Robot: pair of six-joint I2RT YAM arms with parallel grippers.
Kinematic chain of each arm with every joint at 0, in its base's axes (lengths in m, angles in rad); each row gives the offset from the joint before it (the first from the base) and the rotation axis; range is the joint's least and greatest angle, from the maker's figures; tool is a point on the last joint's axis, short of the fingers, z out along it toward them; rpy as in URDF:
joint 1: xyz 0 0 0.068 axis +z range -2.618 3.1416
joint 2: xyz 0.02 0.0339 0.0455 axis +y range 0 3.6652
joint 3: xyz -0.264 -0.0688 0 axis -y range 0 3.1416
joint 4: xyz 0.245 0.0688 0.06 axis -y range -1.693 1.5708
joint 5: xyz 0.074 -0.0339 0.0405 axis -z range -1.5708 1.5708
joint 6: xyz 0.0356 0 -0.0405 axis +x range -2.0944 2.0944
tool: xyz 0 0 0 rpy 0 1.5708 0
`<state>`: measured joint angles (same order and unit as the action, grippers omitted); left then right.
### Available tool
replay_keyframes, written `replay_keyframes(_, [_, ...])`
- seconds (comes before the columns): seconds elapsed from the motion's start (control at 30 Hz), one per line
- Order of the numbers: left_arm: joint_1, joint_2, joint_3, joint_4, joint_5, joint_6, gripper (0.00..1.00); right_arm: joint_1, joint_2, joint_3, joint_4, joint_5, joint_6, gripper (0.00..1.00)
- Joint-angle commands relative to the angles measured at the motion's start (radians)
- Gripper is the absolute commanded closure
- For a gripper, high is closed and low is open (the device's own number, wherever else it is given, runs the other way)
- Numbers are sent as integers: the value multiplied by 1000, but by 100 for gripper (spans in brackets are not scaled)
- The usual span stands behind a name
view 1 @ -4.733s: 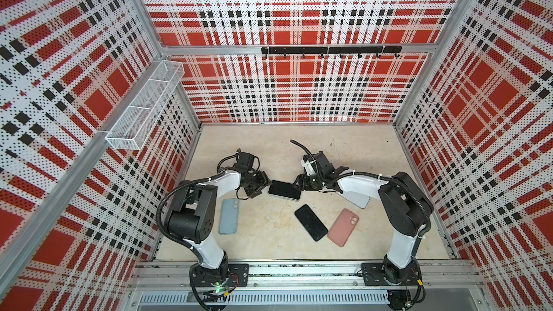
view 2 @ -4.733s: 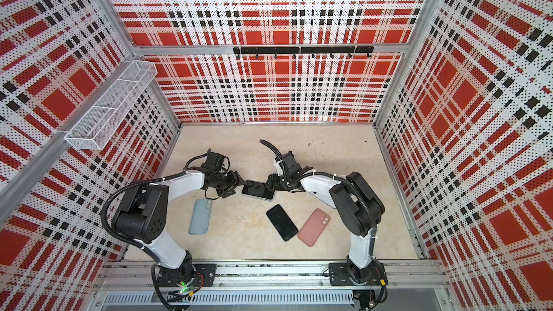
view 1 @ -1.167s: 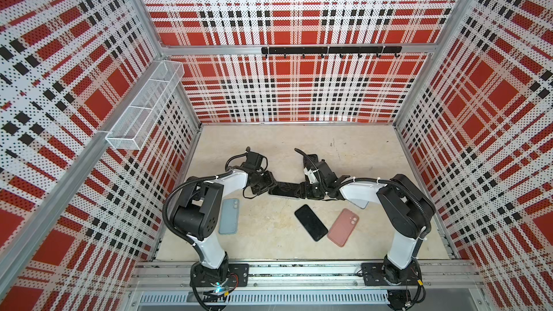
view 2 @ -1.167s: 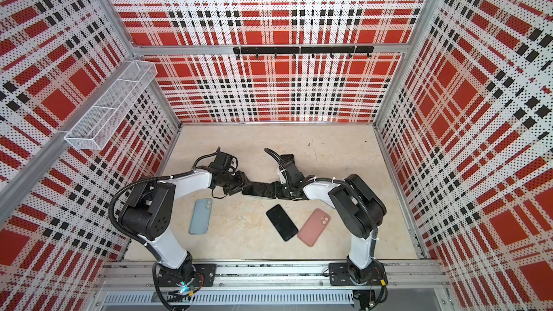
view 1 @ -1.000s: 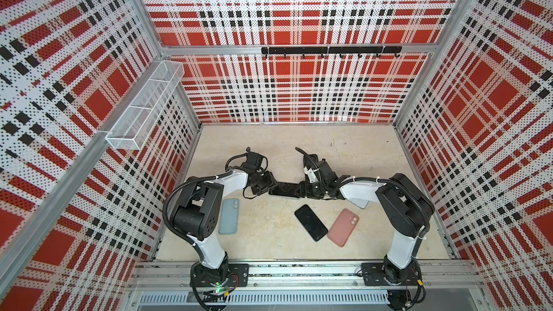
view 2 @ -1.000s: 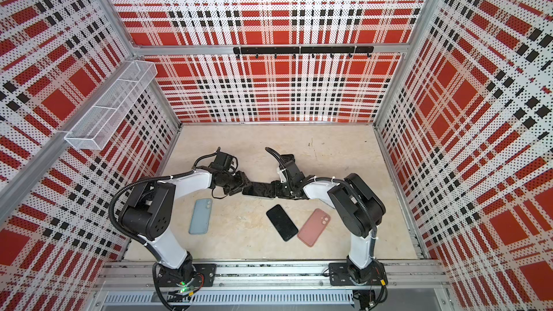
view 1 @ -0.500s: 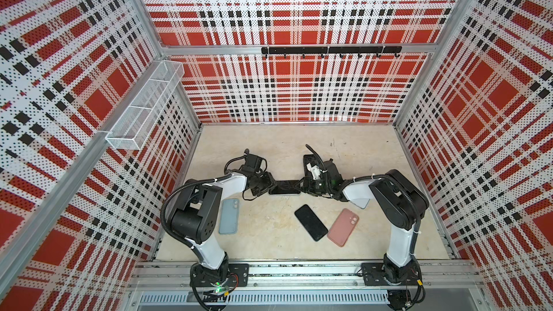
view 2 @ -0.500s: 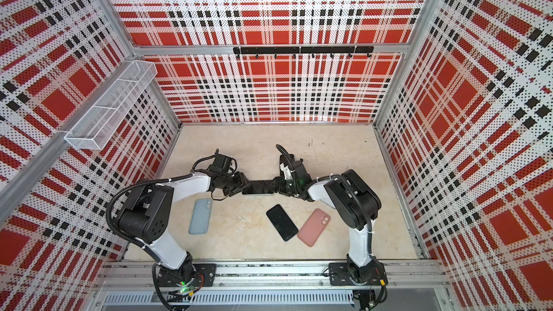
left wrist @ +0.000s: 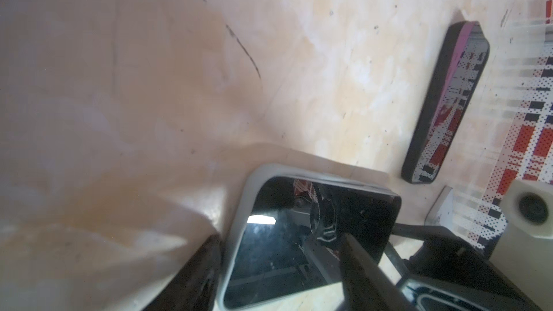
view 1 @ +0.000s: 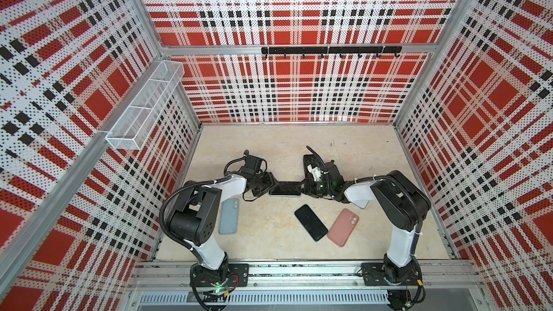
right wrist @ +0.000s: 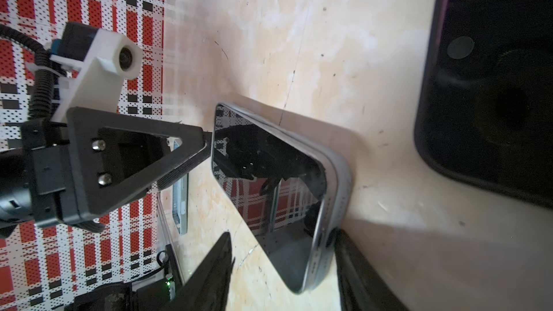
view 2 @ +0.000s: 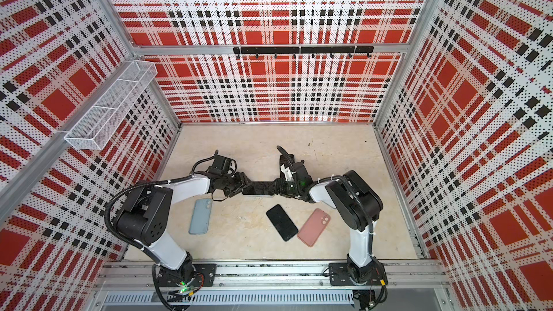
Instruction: Put the phone into the phone case
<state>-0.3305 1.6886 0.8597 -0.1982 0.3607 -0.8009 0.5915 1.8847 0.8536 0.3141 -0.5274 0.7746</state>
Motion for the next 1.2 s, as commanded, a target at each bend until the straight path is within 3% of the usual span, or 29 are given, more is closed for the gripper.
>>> replay_keyframes(0.0, [-36,-4,-47,-16,96,-23,31,23,-52,35,-98,24,-72,44])
replay_keyframes(0.33, [-53,12,-88,92,159,-63,33,8,-96,68,-279,137,-143,32])
replay_keyframes(0.63, [-50,34,-83,169,219,-37,40,3,-34,106,-322,106,-168,31])
replay_keyframes(0.77, [-52,-2,-100,270,258,-67,43,2,-12,99,-313,97,-158,32])
replay_keyframes(1.17, [-55,-120,-100,322,264,-67,45,2,-1,63,-291,95,-153,32])
